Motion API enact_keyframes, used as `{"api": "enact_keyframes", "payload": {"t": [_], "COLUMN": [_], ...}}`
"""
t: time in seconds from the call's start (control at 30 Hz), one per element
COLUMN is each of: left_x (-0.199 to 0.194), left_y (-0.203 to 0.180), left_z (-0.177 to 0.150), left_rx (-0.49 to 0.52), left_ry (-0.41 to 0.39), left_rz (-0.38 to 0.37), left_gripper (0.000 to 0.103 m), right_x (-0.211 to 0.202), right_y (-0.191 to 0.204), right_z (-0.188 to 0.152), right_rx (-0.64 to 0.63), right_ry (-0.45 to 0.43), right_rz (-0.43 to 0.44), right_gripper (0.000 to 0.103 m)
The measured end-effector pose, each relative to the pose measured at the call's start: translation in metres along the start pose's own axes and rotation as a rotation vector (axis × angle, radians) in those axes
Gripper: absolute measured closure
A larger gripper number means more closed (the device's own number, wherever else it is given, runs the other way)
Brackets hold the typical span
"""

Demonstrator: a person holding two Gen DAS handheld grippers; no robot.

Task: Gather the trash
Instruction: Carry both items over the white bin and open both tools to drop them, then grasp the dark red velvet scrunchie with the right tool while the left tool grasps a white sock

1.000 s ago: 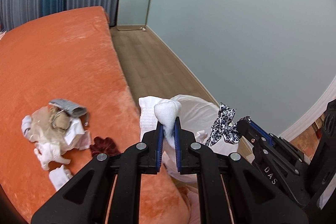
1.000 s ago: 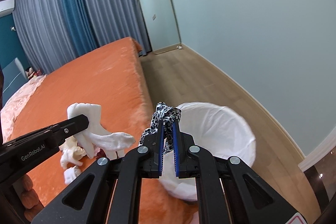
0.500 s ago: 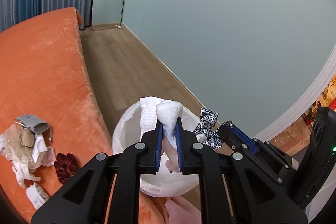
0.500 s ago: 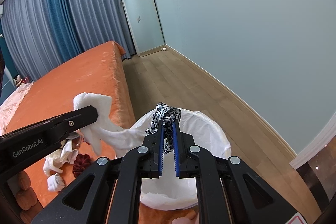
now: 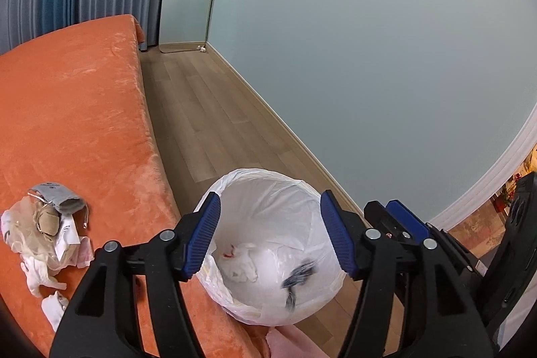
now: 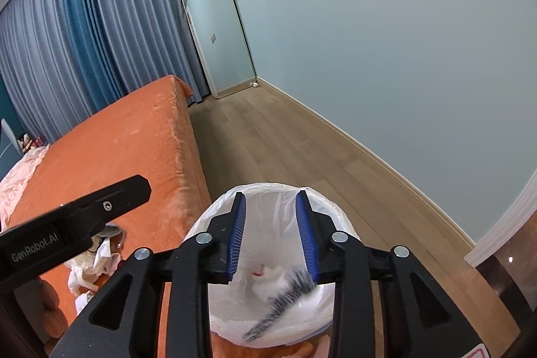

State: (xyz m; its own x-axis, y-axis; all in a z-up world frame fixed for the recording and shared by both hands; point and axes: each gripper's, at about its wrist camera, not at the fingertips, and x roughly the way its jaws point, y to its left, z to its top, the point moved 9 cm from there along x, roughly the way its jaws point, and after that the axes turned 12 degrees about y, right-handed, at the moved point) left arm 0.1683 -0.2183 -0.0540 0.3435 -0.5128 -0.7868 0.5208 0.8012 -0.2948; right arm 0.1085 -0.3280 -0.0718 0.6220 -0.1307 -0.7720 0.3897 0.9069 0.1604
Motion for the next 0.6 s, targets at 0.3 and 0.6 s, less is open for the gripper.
{"api": "enact_keyframes", "payload": {"t": [0.3, 0.6], "left_x": [-0.018, -0.038], "left_y": [0.025, 0.077], "left_z": [-0.014, -0.04], "left_rx": [-0.04, -0.131], "left_ry": [-0.023, -0.03], "left_rz": [0.053, 0.145], "left_gripper": [0.039, 0.031], "right_x": [-0.009, -0.009], "right_y": [0.02, 0.059], "right_z": [-0.006, -0.025], "right_rx": [-0.039, -0.096], "right_ry": [-0.007, 0.02], "right_rz": [0.004, 0.038], "right_gripper": [0.061, 0.06]}}
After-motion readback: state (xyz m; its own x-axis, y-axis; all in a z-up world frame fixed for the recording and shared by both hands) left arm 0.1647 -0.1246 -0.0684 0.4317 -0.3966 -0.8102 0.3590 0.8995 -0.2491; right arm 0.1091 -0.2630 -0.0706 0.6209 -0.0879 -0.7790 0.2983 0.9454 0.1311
